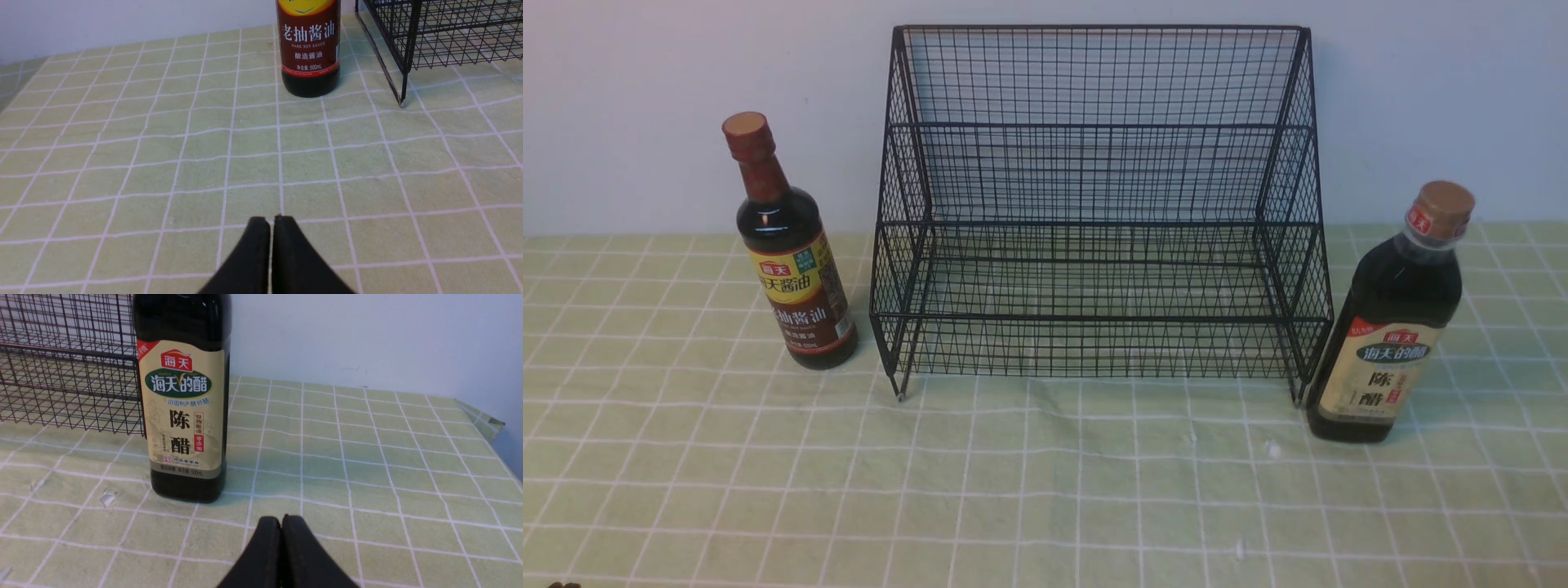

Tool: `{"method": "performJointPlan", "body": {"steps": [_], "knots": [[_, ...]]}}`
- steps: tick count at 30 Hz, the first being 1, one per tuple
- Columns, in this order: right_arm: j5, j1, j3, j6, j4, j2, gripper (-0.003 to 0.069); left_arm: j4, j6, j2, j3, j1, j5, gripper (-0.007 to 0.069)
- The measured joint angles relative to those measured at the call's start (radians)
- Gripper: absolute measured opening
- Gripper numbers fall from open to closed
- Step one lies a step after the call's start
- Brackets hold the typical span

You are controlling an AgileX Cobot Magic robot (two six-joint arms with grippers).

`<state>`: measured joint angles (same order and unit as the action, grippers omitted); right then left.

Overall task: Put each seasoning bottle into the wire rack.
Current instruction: Use the right arm to grab the condiment bottle closest to it

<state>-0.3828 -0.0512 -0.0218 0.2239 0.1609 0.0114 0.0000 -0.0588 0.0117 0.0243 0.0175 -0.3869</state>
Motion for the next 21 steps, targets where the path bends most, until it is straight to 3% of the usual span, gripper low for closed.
{"method": "performJointPlan", "body": {"steps": [18, 21], "knots": [[0.001, 0.000, 0.000, -0.001, 0.005, 0.000, -0.0015, 0.000, 0.000, 0.000, 0.000, 0.000, 0.000, -0.0006], [0.035, 0.000, -0.004, -0.037, 0.101, 0.000, -0.0015, 0.000, 0.000, 0.000, 0.000, 0.000, 0.000, -0.0006]]}}
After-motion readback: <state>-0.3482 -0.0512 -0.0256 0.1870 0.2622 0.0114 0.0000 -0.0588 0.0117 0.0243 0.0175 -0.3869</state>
